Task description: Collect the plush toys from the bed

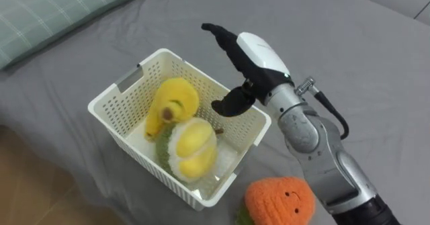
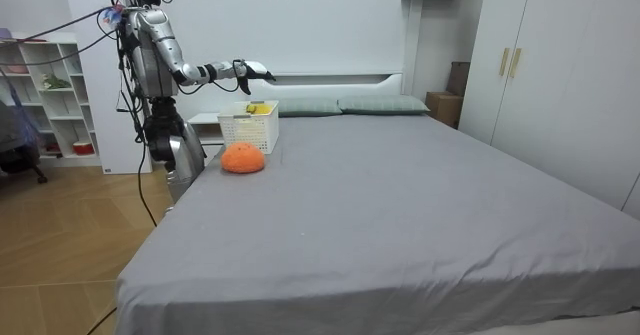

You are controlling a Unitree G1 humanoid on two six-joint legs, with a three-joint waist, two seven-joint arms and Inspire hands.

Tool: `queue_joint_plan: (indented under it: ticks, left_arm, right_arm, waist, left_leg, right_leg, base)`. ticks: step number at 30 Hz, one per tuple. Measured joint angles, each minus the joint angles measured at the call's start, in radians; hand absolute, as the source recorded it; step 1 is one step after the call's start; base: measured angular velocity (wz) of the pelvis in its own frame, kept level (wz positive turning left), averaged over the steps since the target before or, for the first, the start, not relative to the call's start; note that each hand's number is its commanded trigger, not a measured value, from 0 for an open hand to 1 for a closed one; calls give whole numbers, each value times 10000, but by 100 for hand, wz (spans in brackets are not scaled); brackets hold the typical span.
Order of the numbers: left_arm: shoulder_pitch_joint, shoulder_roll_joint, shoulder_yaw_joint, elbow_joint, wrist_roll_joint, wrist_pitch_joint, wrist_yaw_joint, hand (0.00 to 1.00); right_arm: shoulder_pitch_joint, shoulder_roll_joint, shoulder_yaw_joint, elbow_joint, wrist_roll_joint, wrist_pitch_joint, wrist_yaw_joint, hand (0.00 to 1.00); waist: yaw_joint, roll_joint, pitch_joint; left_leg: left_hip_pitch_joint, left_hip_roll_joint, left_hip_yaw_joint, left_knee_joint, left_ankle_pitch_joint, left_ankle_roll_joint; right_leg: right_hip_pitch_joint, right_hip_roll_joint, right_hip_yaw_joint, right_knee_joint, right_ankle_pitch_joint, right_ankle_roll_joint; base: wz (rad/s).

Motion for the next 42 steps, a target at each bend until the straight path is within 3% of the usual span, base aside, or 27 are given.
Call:
queue_joint_plan:
  ticks: [4, 7, 15, 20, 23, 25, 34, 42]
  left_arm:
    - [15, -25, 98, -5, -8, 1, 188, 0]
    - [109, -29, 208, -10, 26, 4, 223, 0]
    - [277, -80, 388, 24, -15, 10, 298, 0]
    - [339, -247, 427, 5, 3, 143, 436, 0]
    - [369, -315, 439, -10, 3, 214, 507, 0]
    - [378, -410, 503, -17, 3, 212, 507, 0]
    - [387, -469, 599, -21, 70, 203, 500, 0]
    - [453, -441, 586, -21, 9, 184, 492, 0]
  right_arm:
    - [6, -23, -500, 5, 302, 1, -115, 0]
    - [153, -23, -776, 5, 437, -28, -382, 0]
    - [860, -86, -1678, 155, 1512, -274, -967, 0]
    - [1610, -129, -2041, 218, 1747, -323, -1088, 0]
    - [1972, -107, -2342, 473, 2074, -324, -1090, 0]
    - [2221, -103, -2599, 478, 2251, -323, -1102, 0]
    - [2800, -61, -3116, 955, 1958, -328, -1285, 0]
    - [2945, -41, -3150, 1269, 1798, -328, -935, 0]
  waist:
    - [-57, -2, -20]
    - [-275, 12, -88]
    - [-847, 187, -38]
    - [-1241, 383, -170]
    - [-1574, 466, -212]
    - [-1612, 513, -230]
    - [-1931, 615, -223]
    - [-2217, 646, -231]
  left_leg:
    - [68, 1, 42, 12, -6, 5]
    - [98, 2, 49, 45, -13, 14]
    - [243, 12, 224, 32, -37, 40]
    - [236, 55, 509, 16, -46, 52]
    - [251, 81, 628, 6, -50, 57]
    - [300, 127, 790, -25, -65, 64]
    - [594, 242, 1331, -204, -156, 59]
    - [597, 331, 1670, -231, -199, 42]
  right_leg:
    - [65, -3, 26, 0, 0, 1]
    - [119, -7, 26, 5, 4, 6]
    - [209, -14, 242, 9, 10, 39]
    - [90, 8, 575, 32, 31, 69]
    - [76, 12, 647, 29, 32, 70]
    - [58, 34, 792, 30, 32, 69]
    - [61, 118, 1360, 34, 45, 66]
    - [-123, 176, 1572, 50, 75, 45]
  base:
    - [-1]
    - [0]
    - [-7]
    - [-17]
    - [-7]
    - [-23]
    - [-19]
    - [-13]
